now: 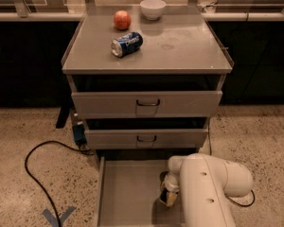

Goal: Pick sponge from bottom drawer and place on counter

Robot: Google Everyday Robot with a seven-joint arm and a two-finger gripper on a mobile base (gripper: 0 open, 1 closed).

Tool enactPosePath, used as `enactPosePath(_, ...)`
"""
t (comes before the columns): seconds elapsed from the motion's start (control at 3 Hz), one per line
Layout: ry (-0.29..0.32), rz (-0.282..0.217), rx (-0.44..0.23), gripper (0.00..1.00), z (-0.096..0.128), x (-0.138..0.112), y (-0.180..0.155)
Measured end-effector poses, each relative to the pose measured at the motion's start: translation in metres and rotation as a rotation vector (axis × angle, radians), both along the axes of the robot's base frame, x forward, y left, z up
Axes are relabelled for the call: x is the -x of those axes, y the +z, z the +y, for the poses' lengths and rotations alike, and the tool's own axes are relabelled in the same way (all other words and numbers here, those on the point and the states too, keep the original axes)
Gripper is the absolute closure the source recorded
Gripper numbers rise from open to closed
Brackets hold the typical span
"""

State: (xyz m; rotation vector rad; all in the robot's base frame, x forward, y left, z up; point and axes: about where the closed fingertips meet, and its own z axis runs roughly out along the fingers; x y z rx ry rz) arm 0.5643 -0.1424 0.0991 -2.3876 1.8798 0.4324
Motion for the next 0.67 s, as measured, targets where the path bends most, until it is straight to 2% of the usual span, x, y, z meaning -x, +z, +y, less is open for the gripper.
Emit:
enactPosePath(0.33, -0.004, -0.014, -0.004, 1.00, 0.006, 0.003, 0.020)
enactPosePath(0.67, -0.039, -0.100, -0.005, 1.00, 0.017, -0.011, 0.083)
